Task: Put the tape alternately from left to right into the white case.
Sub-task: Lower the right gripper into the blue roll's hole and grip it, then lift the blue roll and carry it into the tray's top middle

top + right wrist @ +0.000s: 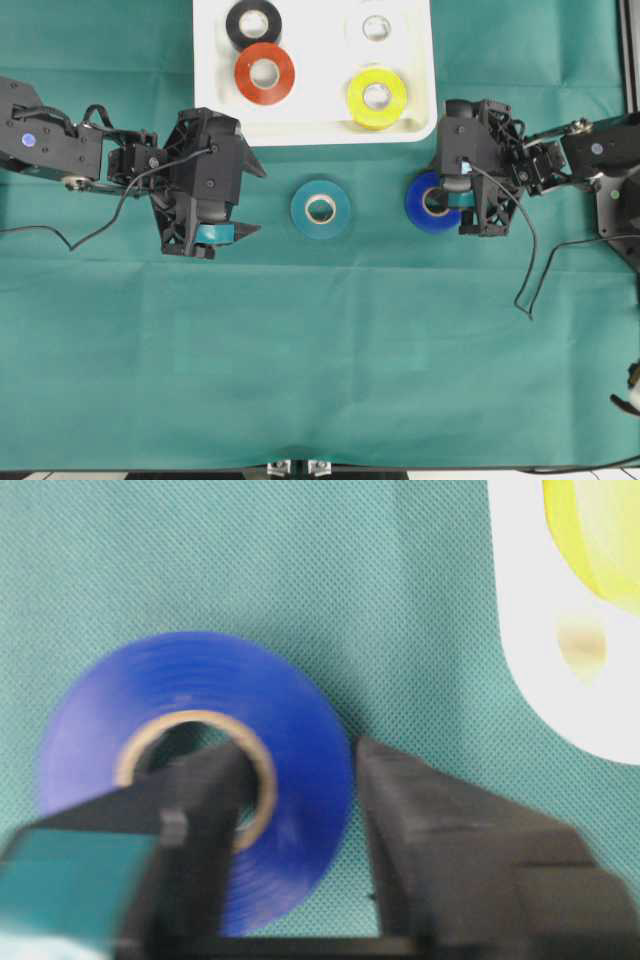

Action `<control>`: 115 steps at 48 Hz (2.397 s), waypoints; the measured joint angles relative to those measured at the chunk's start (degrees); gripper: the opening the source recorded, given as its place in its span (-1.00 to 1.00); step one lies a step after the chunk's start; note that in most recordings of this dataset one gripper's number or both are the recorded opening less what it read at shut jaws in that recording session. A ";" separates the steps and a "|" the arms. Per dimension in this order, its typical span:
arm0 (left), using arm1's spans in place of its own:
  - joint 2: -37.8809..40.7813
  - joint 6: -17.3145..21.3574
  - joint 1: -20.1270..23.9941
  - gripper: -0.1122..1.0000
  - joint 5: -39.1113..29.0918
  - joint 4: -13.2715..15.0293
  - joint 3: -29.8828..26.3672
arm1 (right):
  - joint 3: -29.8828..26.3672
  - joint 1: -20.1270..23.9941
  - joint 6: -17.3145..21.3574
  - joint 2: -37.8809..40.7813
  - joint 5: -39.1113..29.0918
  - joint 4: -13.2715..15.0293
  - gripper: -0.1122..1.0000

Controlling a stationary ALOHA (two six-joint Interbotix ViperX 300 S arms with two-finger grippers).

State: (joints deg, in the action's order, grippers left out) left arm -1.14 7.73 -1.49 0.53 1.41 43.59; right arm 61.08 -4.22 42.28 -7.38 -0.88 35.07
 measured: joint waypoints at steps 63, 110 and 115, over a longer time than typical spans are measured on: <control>0.00 0.00 0.00 0.69 0.09 0.00 0.09 | -9.05 -4.75 -1.85 -7.21 -0.26 3.08 -0.31; 0.00 0.00 -0.09 0.69 0.26 0.09 0.18 | -29.71 -21.62 -2.02 15.91 -0.18 10.99 -0.31; 0.00 0.00 -0.09 0.69 0.26 0.00 0.09 | -30.85 -22.85 -2.02 17.31 -0.18 11.07 -0.31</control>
State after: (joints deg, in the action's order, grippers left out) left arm -1.14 7.73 -1.58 0.79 1.41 43.68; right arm 30.23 -27.07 40.25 9.93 -1.05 46.14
